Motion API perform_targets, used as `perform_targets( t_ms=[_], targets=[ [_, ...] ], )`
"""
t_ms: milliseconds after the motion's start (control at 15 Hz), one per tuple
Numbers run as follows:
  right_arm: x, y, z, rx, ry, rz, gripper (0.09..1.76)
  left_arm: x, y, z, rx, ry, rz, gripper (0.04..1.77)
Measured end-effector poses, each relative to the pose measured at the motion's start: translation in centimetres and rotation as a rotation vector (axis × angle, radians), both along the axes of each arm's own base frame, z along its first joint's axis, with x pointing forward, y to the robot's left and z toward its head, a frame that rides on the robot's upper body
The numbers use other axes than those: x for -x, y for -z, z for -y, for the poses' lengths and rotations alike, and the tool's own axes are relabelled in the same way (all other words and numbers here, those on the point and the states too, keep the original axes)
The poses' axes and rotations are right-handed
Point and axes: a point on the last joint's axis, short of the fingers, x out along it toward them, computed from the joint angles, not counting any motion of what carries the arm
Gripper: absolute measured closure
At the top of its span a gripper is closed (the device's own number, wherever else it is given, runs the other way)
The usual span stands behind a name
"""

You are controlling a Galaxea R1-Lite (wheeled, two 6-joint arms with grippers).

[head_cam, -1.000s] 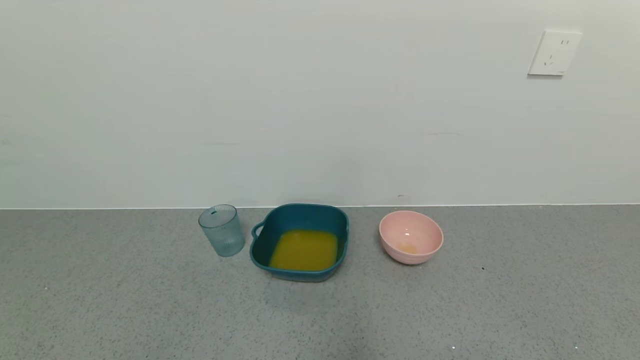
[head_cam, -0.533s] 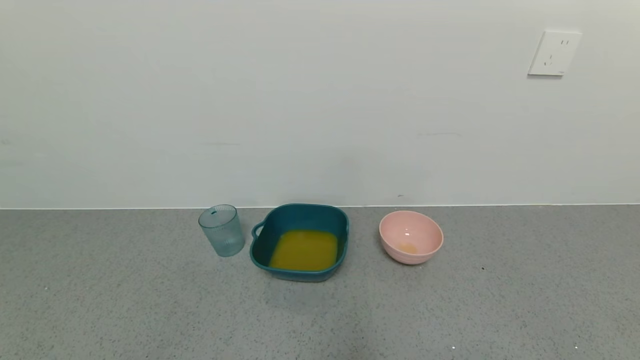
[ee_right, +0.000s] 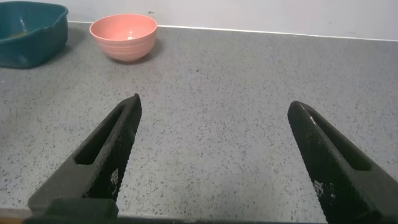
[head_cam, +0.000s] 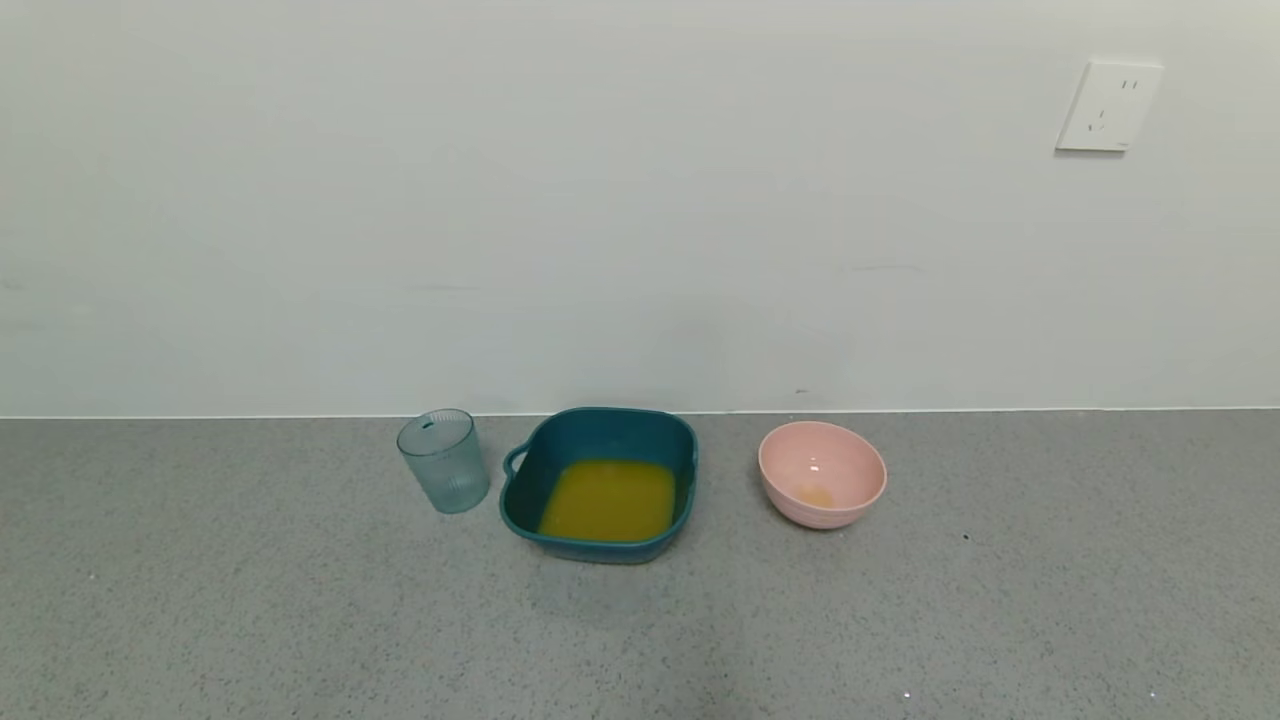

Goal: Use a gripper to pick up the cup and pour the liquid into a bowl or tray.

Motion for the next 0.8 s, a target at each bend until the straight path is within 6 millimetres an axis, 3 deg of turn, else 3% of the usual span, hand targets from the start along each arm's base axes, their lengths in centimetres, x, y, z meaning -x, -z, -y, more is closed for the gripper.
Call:
perform_targets(
  t_ms=[800],
  targets=[
    [0.00,0.00,0.00,0.000,0.000,0.000,0.14,-0.41,0.44,-0.06,0.037,-0.032,0.040,0.09]
  ],
)
